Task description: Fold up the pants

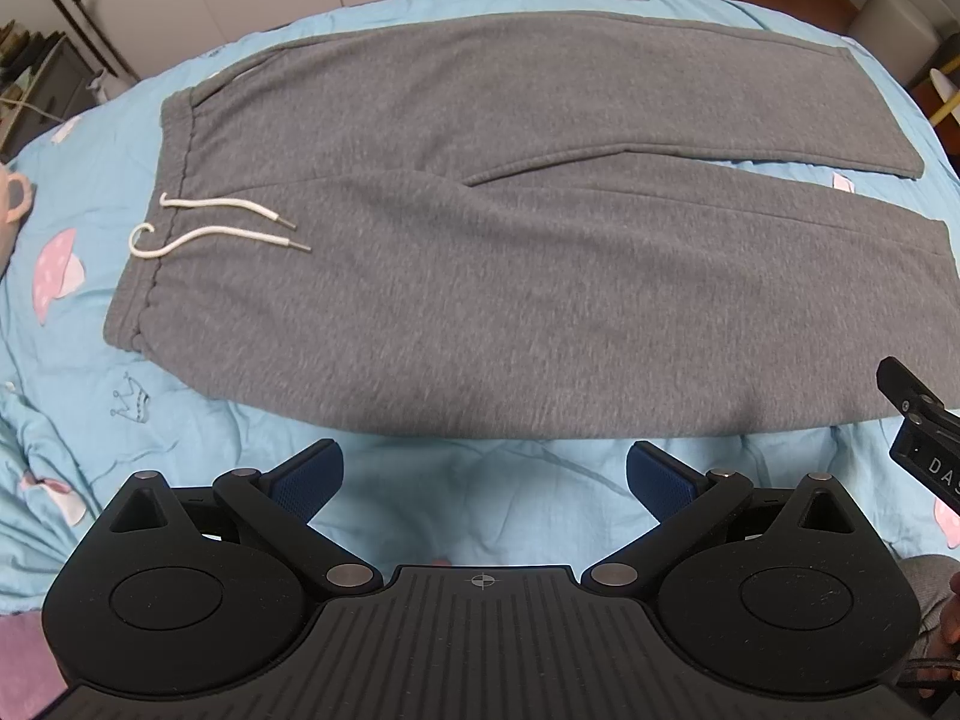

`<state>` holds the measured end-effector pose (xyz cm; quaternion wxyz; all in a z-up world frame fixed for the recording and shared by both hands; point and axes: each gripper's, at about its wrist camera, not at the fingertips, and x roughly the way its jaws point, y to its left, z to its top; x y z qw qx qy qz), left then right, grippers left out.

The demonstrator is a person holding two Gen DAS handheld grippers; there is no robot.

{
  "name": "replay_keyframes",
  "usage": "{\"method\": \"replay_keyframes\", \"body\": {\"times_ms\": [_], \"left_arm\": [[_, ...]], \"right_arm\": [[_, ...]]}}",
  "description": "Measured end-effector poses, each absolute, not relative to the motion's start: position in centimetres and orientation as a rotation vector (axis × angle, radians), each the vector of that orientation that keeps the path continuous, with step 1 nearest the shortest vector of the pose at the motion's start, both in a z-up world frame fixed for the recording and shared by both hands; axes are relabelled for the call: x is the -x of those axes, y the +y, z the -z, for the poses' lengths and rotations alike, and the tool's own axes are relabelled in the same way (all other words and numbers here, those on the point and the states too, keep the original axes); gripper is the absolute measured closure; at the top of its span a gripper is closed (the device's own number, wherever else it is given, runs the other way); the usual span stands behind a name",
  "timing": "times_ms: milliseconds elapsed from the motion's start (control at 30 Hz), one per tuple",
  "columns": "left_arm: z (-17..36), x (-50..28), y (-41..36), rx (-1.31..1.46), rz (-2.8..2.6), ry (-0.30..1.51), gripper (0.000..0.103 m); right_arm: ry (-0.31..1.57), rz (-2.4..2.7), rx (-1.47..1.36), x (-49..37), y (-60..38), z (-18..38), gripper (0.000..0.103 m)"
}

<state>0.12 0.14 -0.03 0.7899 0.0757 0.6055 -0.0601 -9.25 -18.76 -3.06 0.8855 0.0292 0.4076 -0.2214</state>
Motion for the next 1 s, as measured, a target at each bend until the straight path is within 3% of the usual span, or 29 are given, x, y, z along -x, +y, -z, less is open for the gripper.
{"method": "replay_keyframes", "body": {"times_ms": [1000], "left_arm": [[0.53,-0.13,0.25,-0.156,0.122,1.315,0.000]], "right_arm": [[0.860,0.437,-0.052,9.04,-18.54,3.53,0.005]]}}
